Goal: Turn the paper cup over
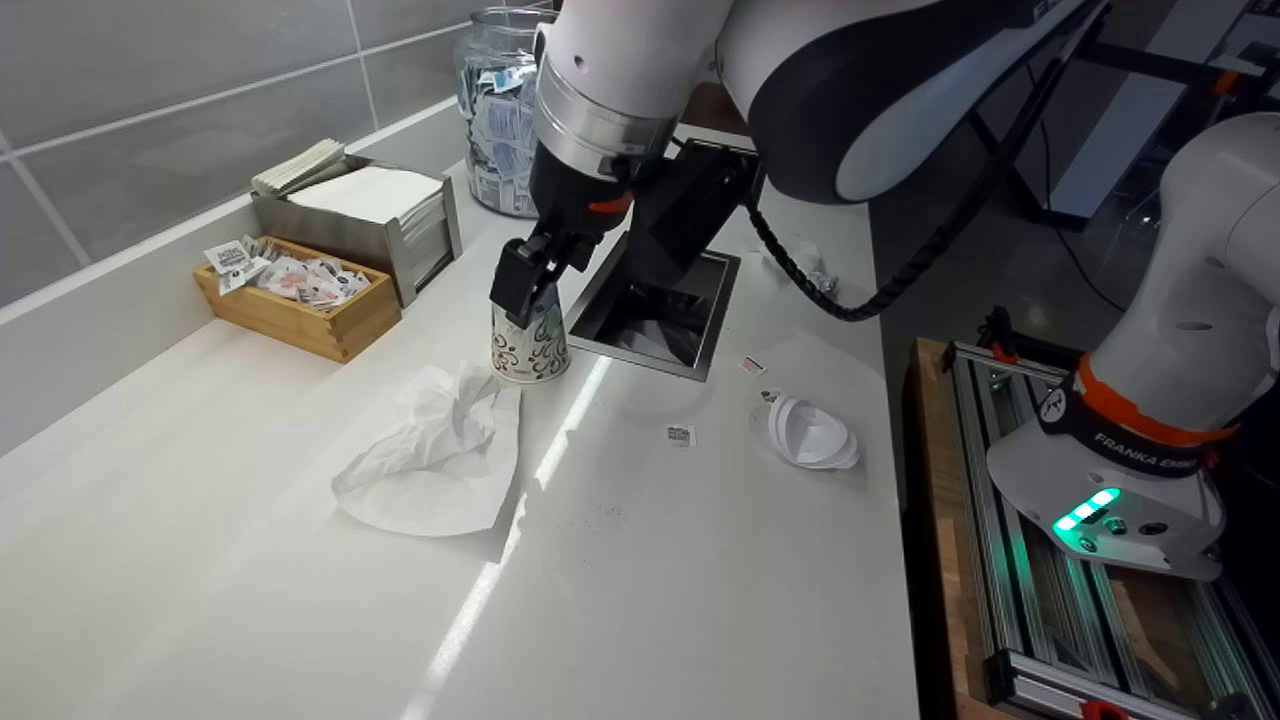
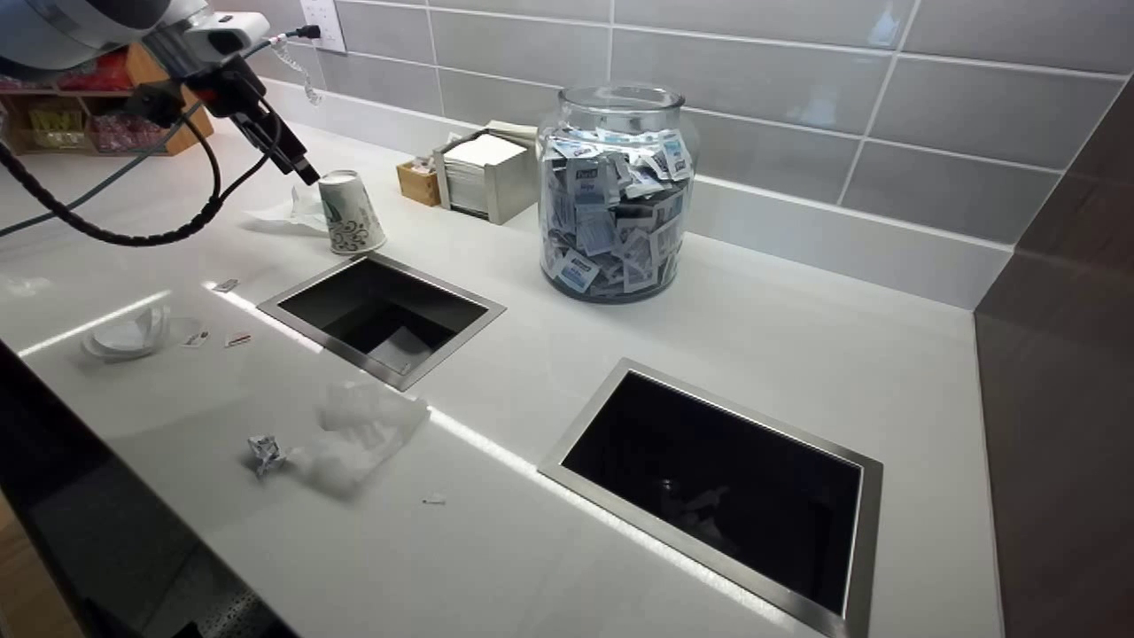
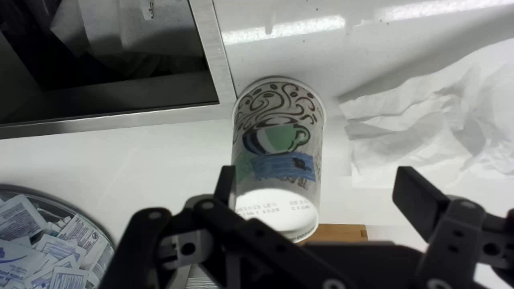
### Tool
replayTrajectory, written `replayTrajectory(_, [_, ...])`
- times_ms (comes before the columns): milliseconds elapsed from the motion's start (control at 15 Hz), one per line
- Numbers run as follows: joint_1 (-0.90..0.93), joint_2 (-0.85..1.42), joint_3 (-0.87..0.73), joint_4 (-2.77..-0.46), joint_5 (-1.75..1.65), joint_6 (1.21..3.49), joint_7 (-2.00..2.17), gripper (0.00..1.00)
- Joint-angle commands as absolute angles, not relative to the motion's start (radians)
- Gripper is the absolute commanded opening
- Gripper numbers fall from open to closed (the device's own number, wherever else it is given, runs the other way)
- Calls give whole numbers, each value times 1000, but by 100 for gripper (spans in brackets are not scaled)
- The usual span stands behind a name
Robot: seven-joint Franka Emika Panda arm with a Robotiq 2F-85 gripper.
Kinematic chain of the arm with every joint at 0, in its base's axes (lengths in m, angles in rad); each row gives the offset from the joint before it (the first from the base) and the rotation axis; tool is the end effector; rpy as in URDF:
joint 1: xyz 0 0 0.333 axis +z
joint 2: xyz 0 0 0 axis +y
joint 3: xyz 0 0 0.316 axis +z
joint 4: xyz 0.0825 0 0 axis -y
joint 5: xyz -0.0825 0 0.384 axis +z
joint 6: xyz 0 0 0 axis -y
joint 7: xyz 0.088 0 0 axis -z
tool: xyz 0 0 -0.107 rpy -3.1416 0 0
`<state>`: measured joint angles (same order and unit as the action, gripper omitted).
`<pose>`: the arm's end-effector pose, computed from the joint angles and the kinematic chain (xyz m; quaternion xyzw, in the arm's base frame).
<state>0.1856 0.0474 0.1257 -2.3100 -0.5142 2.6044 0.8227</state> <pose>0.5077 0.1740 0.3473 0.9797 -0.0491 0.1834 0.0649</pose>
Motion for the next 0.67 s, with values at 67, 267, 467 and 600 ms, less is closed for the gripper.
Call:
replayTrajectory(67, [152,33,113,-2286,-332,2590,719,100])
replayTrajectory(267, [131,52,102,-2241,-217,2555,635,100])
replayTrajectory(467, [113,74,92,-2198,-123,2519,564,100])
replayTrajectory(600, [106,89,91,-2167,-62,2481,516,100])
